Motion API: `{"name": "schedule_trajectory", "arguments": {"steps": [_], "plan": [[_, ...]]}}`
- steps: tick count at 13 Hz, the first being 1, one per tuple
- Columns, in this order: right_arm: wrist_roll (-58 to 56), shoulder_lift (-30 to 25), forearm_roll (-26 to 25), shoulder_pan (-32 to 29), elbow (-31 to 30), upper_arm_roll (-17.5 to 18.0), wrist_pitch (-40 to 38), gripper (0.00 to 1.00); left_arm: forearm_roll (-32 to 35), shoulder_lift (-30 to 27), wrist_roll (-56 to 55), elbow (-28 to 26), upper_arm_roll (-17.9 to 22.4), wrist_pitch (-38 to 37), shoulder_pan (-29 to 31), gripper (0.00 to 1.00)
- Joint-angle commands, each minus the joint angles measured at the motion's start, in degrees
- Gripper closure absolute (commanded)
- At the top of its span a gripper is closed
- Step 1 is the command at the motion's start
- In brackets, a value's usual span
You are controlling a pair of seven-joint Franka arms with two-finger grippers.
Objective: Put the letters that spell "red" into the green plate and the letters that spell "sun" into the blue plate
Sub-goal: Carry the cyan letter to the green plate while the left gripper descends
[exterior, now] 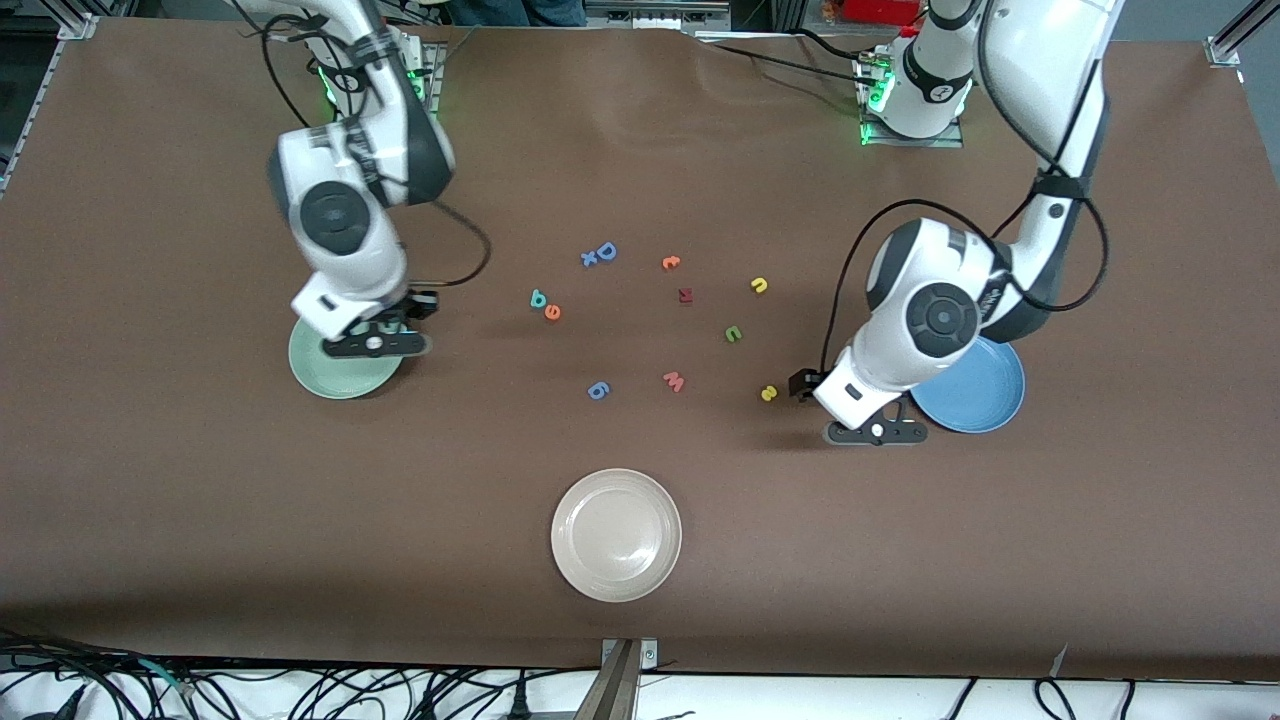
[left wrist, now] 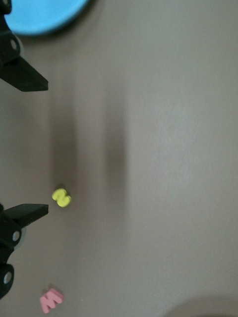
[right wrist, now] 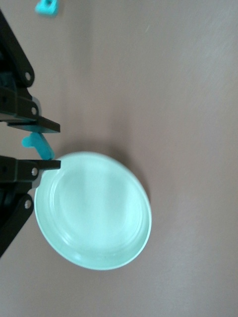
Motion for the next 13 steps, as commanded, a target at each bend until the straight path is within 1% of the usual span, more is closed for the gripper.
{"name": "schedule_trajectory", "arguments": {"steps": [1,3,5,7,9,10,11,12,13], "plan": [[-10.5,-1.1,3.2,0.3,-4.0,-5.4,2.2,0.83,-0.8,1.7,-2.9,-1.3,0.6,4.2,-2.2,0.00],[-13.1,1.0,3.3,-2.7,-4.9,-5.7,2.9,0.83,-0.8,3.7,-4.1,-1.3,0.6,6.2,-3.2,0.00],[-13.6,3.6,3.3,-3.1,-6.4,-5.7,5.3,0.83,-0.8,5.2,-5.4,-1.4,0.6,8.3,-4.3,0.00],[-13.8,8.2,3.3,-3.6,-6.4,-5.7,8.2,0.82,-0.8,6.7,-5.8,-1.4,0.6,10.3,-4.5,0.00],[-13.8,9.5,3.4,-4.2,-6.3,-5.5,9.8,0.79,-0.8,7.7,-6.4,-1.4,0.6,11.5,-5.4,0.00],[-13.8,9.5,4.9,-4.2,-6.3,-5.4,10.1,0.70,-0.8,8.1,-6.5,-1.4,0.6,11.8,-5.6,0.00],[-13.9,9.7,7.0,-3.6,-6.3,-5.1,10.2,0.36,-0.8,8.3,-6.5,-1.4,0.6,11.8,-5.7,0.00],[-13.9,9.7,7.7,-3.8,-6.0,-4.7,10.2,0.05,-0.7,8.3,-6.5,-1.6,0.6,11.8,-5.7,0.01],[-13.9,9.5,7.8,-3.8,-6.0,-4.6,9.8,0.02,-0.7,8.3,-7.0,-2.1,0.6,11.9,-6.1,0.01]]}}
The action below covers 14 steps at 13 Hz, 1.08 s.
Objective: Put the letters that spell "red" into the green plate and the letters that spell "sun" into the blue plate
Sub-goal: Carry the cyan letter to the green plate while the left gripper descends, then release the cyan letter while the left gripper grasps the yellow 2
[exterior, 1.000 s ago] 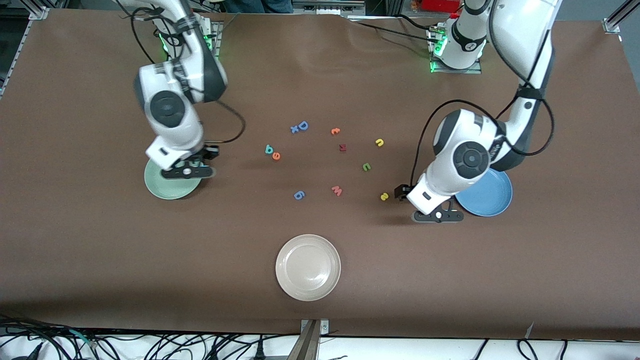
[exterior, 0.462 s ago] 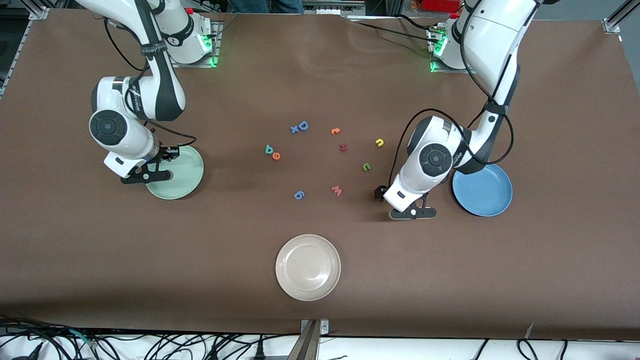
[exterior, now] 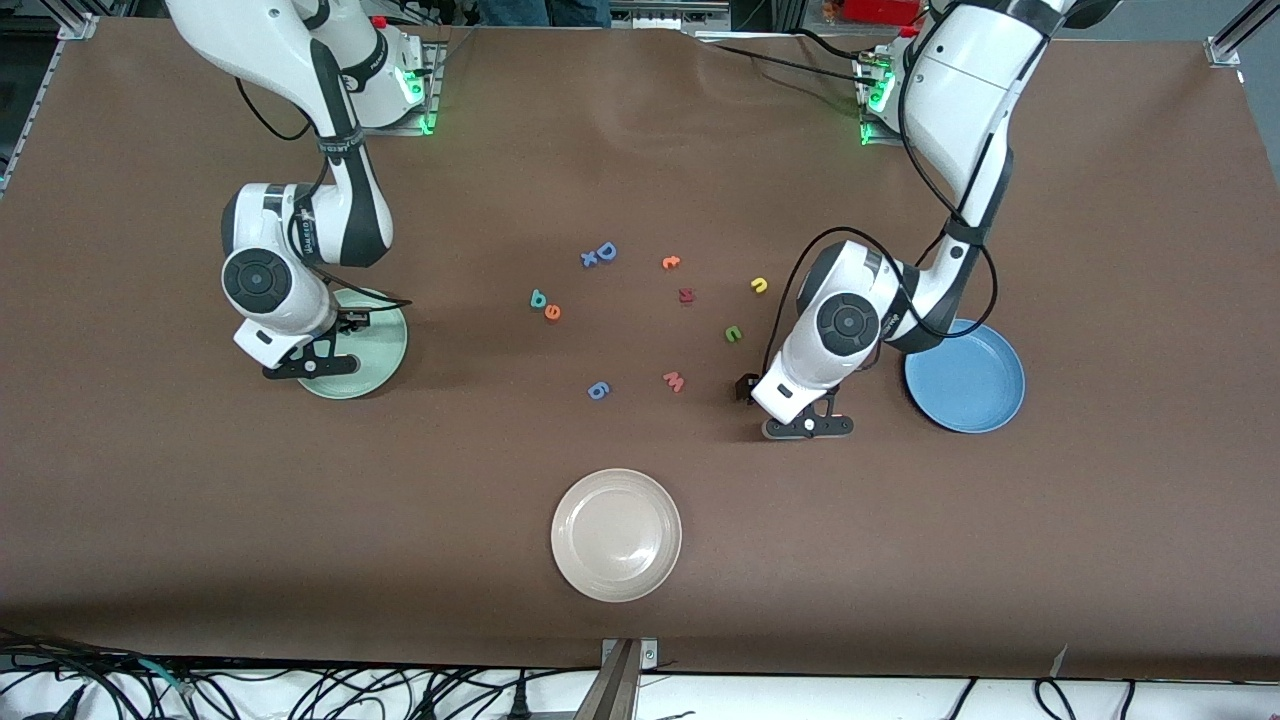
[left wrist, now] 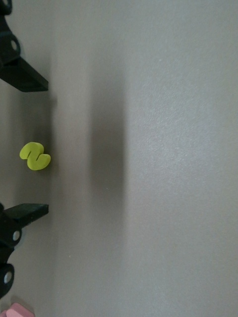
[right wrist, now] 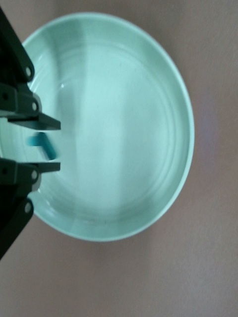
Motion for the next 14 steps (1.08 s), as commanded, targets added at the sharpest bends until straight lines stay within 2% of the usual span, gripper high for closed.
{"name": "schedule_trajectory", "arguments": {"steps": [1,4,7,9,11,14], "plan": [[-1.2,-1.0,1.7,-0.3,0.7,0.6,-0.7,0.02,-0.7,0.0,-1.6,-0.9,0.6,1.2,-1.6,0.01],[-0.2,-3.0,2.1,0.1,0.7,2.2,-1.7,0.02,-0.7,-0.2,-2.6,-3.7,0.6,4.9,-2.2,0.02],[1.9,-4.1,10.9,0.1,1.9,6.6,-2.6,0.04,-0.6,-0.3,-3.2,-4.2,0.6,5.1,-2.4,0.05],[1.9,-3.4,16.8,0.2,3.3,11.2,-1.3,0.05,-0.4,-0.3,-3.5,-4.2,0.6,5.1,-2.5,0.15],[6.0,-2.5,17.2,2.0,3.3,13.8,2.7,0.09,-0.2,-0.3,-3.5,-4.1,0.7,5.1,-2.4,0.19],[15.1,1.8,17.2,9.4,3.2,15.0,13.9,0.12,-0.1,-0.3,-3.5,-4.1,0.7,5.1,-2.5,0.36]]}}
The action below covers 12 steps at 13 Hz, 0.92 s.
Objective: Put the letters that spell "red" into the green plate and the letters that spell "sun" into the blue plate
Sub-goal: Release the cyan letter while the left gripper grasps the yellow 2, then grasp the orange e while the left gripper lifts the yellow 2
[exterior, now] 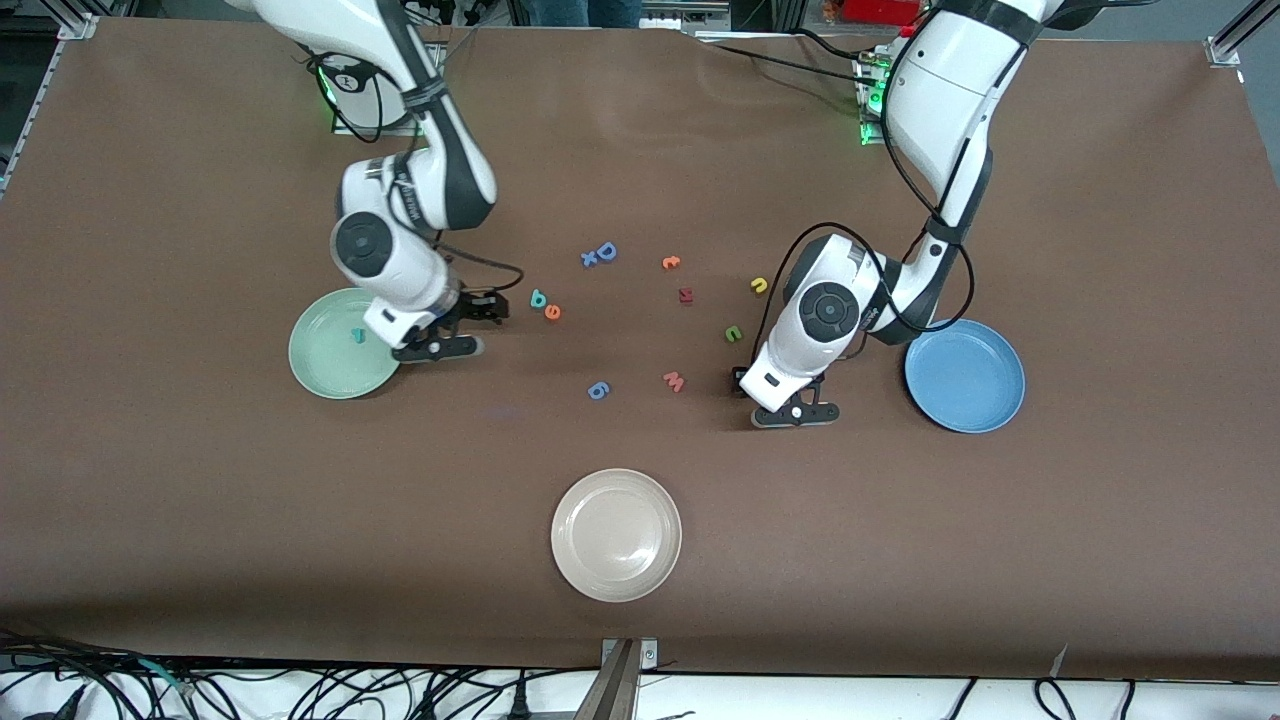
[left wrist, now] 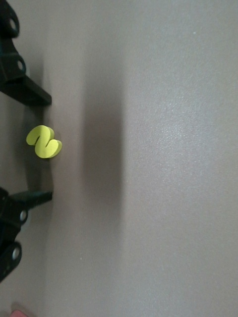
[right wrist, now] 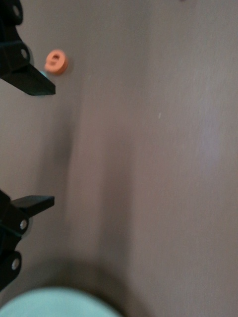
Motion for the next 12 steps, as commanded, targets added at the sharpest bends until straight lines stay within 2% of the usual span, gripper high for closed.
{"name": "schedule_trajectory", "arguments": {"steps": [1,4,12], "plan": [[4.7,5.2,1.1,5.9,0.2,0.0,10.3,0.12,-0.1,-0.5,-0.7,-0.8,0.5,0.7,-0.7,0.42],[7.4,6.5,1.1,8.5,0.1,-0.1,12.1,0.12,-0.1,-0.5,-0.7,-0.8,0.5,0.7,-0.7,0.56],[11.2,9.1,1.2,11.8,0.5,0.0,12.3,0.16,0.0,-0.5,-0.9,-0.8,0.6,0.5,-0.8,0.70]]}}
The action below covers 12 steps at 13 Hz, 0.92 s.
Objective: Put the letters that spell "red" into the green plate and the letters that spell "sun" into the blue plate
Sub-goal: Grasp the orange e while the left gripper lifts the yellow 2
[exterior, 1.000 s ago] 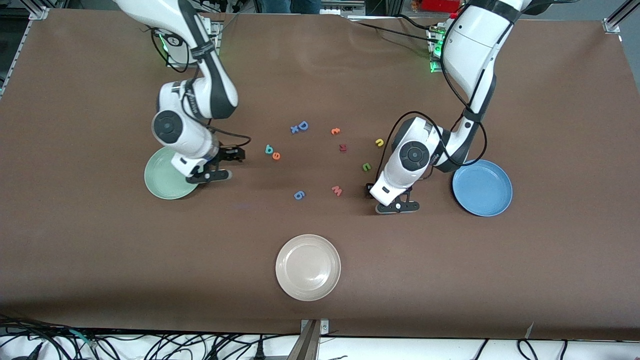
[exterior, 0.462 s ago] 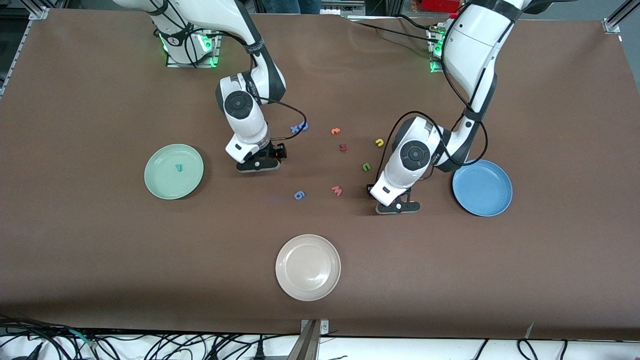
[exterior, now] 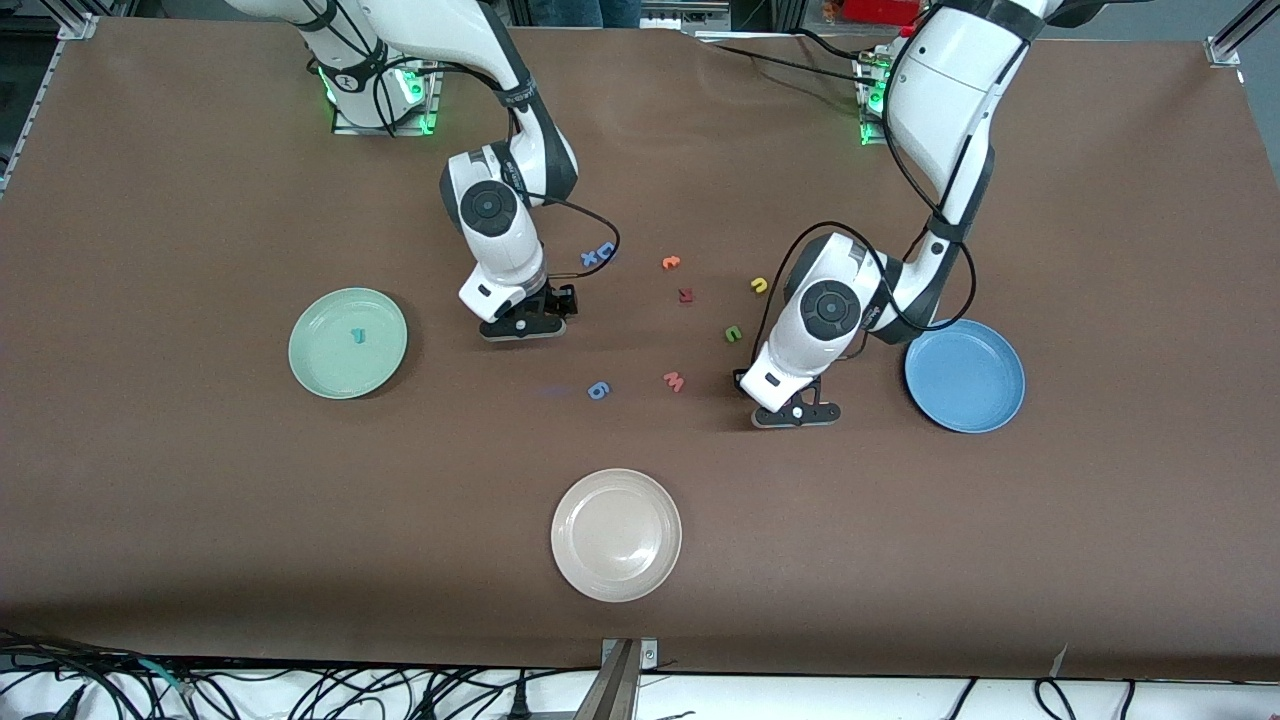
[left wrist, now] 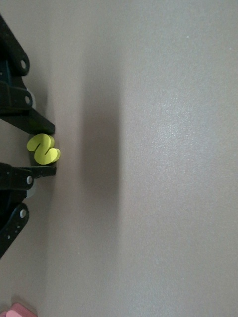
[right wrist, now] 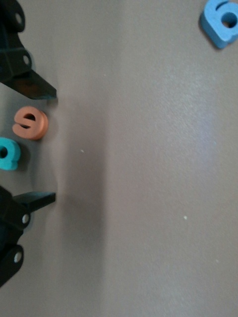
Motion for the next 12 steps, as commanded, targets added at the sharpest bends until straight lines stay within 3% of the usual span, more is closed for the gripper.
{"name": "schedule_trajectory", "arguments": {"steps": [1,2,8,12], "plan": [[1.8,1.7,1.1,1.7,0.6,-0.6,0.5,0.16,0.0,-0.2,-0.7,-0.8,0.5,0.5,-1.0,0.72],[2.0,1.7,1.1,2.1,0.6,-0.6,0.5,0.20,0.0,-0.2,-0.8,-0.8,0.6,0.5,-1.0,0.72],[1.9,1.7,1.1,2.3,0.7,-0.6,0.5,0.69,0.0,-0.8,-0.5,0.0,1.1,-1.4,-0.7,0.76],[1.4,1.7,1.1,2.3,0.9,-0.6,0.1,0.83,3.3,-3.2,1.1,4.4,1.7,-11.3,2.4,0.77]]}}
